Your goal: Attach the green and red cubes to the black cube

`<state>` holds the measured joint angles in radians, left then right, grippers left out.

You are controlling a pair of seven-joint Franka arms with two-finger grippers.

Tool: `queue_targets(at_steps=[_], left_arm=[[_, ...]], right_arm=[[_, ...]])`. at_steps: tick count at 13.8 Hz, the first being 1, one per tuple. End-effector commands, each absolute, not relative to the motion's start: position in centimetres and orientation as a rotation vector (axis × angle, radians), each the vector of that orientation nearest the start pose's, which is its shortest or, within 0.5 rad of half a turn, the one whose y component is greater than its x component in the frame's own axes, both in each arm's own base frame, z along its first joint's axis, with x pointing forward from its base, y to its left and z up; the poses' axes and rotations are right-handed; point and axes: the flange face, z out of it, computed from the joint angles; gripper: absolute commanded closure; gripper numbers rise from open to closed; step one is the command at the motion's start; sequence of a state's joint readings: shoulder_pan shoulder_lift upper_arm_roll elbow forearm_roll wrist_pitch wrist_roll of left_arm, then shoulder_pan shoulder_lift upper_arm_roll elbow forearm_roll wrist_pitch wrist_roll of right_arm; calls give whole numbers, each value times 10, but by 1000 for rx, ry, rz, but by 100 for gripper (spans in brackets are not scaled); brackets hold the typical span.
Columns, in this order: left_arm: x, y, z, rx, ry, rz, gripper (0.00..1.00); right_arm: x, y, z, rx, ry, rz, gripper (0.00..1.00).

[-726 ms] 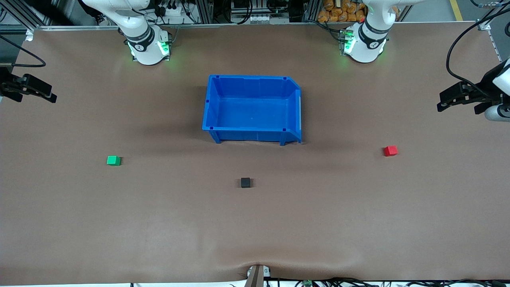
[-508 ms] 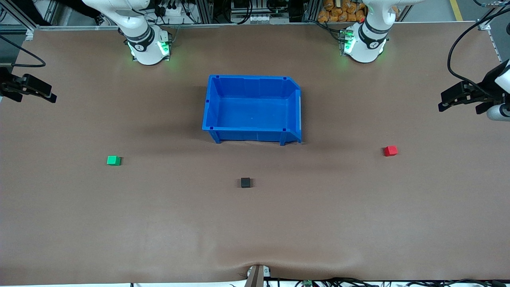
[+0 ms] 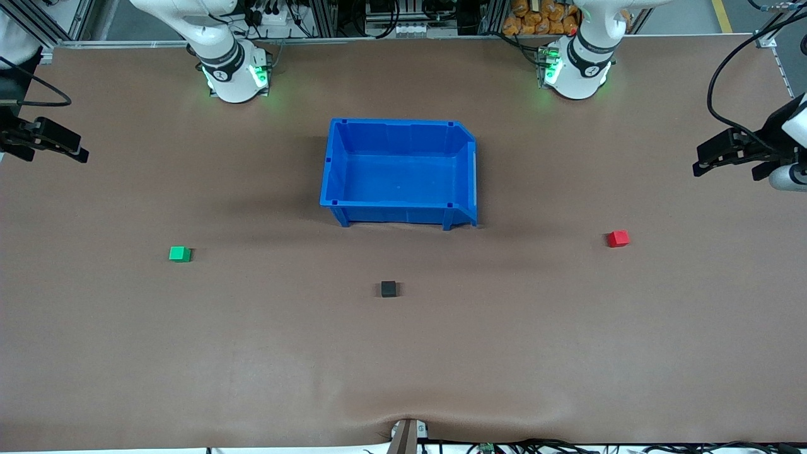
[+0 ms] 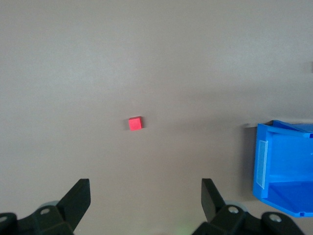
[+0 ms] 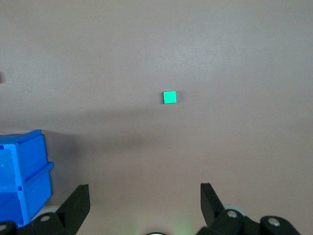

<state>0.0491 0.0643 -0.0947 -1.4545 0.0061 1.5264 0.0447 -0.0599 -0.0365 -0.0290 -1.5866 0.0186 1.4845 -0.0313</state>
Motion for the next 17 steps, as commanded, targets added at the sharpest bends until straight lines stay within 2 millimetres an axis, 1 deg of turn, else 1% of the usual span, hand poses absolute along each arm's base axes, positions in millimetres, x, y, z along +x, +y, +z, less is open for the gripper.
queue_targets(at_steps=[1,5,7,9,11,12,14,15,17], left_arm=[[569,-22,644,-3121,148,-12,0],[570,-21,641,-3121,158,-5,0],[572,-22,635,-3125,163,12,0],[577,-20,627,-3125,164,33,0],[581,-19,619,-3126,161,55,0],[588,-18,605,-3126,154,92,0],[606,-13,562,-3125,151,203,0],[607,-9,562,-3123,148,206,0],[608,-8,558,-3071,163,213,0]], right_arm=[[528,-49,635,-3122,85,89,0],[529,-47,636,-3122,75,82,0],[530,-45,634,-3122,71,87,0],[533,-45,627,-3123,66,102,0],[545,-47,606,-3124,67,123,0],[549,-47,594,-3124,60,140,0],[560,-46,559,-3125,56,145,0],[563,-43,542,-3129,44,134,0],[565,-43,507,-3148,31,132,0]])
